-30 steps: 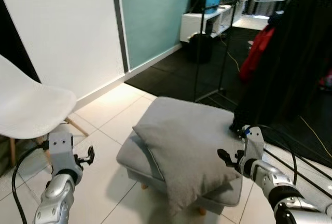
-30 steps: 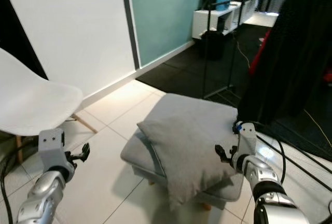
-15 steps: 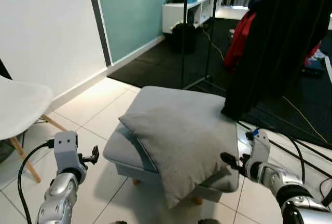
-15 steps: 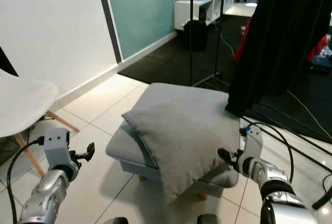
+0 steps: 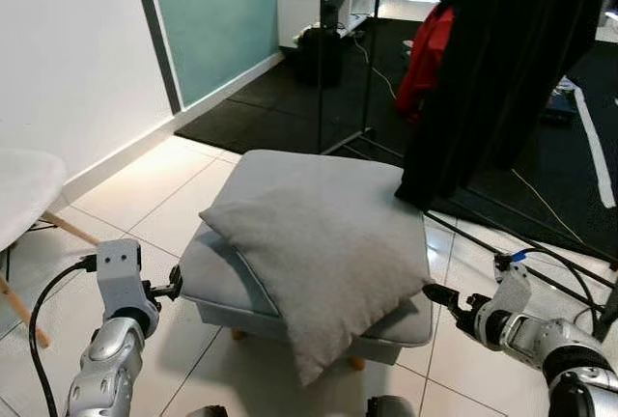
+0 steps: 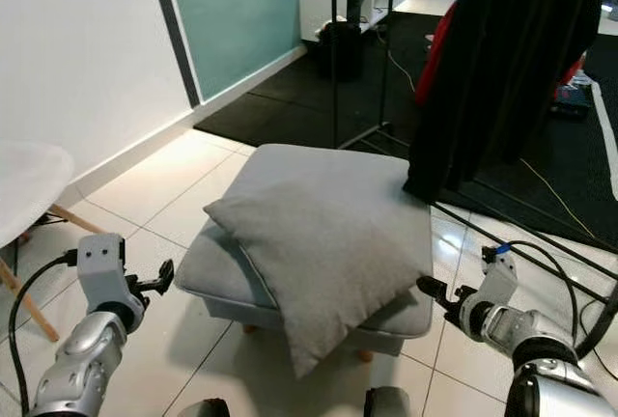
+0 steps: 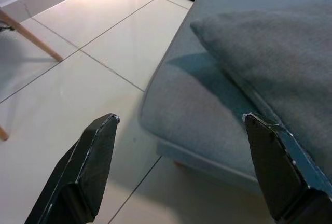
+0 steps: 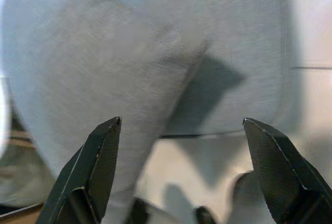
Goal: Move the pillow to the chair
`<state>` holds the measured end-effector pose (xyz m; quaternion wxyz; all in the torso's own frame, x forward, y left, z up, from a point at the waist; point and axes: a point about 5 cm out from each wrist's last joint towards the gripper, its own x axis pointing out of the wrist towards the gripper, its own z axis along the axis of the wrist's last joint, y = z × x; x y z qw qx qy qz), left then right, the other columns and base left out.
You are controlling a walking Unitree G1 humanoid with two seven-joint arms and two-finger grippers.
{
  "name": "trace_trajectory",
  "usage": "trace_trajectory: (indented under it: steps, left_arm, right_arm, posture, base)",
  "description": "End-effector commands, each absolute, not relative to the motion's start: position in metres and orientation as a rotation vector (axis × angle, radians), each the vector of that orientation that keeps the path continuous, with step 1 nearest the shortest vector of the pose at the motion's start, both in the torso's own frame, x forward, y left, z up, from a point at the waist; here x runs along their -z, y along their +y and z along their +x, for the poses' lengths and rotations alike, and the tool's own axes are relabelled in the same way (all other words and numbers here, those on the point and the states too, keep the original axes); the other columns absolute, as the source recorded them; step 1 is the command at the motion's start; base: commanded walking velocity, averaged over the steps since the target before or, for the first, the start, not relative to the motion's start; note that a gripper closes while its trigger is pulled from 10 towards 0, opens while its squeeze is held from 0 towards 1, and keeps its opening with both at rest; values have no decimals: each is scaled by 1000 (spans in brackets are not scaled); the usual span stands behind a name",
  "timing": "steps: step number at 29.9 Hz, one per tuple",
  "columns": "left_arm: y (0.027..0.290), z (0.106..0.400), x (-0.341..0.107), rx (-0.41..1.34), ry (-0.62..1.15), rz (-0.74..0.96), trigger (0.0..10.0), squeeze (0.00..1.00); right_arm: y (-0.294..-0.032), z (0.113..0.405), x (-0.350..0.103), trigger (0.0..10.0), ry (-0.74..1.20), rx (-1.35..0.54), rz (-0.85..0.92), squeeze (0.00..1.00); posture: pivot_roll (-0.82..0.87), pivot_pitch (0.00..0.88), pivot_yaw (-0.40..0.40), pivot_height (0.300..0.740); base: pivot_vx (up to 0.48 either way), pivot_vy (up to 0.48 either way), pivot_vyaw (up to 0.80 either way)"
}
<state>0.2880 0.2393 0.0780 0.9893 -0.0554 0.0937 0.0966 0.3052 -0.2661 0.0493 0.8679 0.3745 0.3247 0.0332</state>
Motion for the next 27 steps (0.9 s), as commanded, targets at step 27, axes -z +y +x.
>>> trace_trajectory:
  steps: [27]
  left_arm:
    - [245, 278, -106, -197, 158, -61, 10000, 0]
  right_arm:
    - [-173, 330, -44, 10000, 625, -183, 1037, 0]
  posture:
    - [-52, 156, 10, 435]
  base:
    - [0, 0, 0]
